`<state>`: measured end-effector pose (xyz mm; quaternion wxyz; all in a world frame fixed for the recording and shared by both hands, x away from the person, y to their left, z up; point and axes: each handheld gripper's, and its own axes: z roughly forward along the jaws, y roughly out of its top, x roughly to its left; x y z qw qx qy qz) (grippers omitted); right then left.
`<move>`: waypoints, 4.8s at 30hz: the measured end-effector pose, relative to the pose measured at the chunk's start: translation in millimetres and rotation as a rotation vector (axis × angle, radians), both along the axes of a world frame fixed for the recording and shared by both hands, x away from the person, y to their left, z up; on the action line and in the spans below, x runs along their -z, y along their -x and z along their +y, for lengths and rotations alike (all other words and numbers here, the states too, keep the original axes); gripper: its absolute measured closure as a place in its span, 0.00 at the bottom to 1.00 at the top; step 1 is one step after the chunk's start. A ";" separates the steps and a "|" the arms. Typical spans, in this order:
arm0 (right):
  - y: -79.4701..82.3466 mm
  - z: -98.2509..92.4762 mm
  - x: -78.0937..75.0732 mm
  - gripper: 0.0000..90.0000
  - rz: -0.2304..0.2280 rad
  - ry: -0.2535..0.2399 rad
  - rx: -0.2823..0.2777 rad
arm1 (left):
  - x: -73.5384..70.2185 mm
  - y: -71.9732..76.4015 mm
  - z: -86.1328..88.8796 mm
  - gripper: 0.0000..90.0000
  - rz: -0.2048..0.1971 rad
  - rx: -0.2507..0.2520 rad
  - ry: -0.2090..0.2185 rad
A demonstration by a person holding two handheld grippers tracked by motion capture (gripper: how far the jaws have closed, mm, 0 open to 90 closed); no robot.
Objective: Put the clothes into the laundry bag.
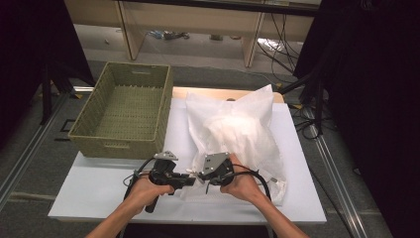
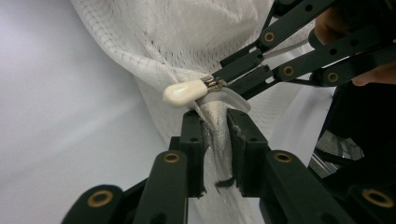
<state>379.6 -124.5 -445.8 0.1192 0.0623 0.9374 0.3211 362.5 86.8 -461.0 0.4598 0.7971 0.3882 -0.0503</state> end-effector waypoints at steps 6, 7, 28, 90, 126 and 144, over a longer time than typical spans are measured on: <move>-2.5 -2.7 -1.1 0.95 0.018 -0.015 0.047 | -1.2 3.7 -1.9 0.96 -0.066 0.007 -0.035; -2.8 -3.6 -2.7 0.92 0.014 -0.021 0.056 | -1.2 4.5 -2.6 0.97 -0.071 0.010 -0.037; -0.4 -13.1 -40.3 0.64 0.036 -0.225 0.164 | -6.1 15.0 -16.7 0.97 -0.151 0.000 -0.059; -1.0 -24.8 -23.9 0.65 0.114 -0.086 0.113 | -1.8 -6.7 2.7 0.93 -0.087 0.066 -0.050; -2.5 -8.3 -15.3 0.92 0.129 -0.060 0.005 | -2.7 -11.1 5.9 0.88 -0.007 0.078 0.043; -3.2 -13.3 -17.6 0.91 0.197 -0.120 0.003 | -20.3 5.0 -0.3 0.97 -0.193 0.114 -0.101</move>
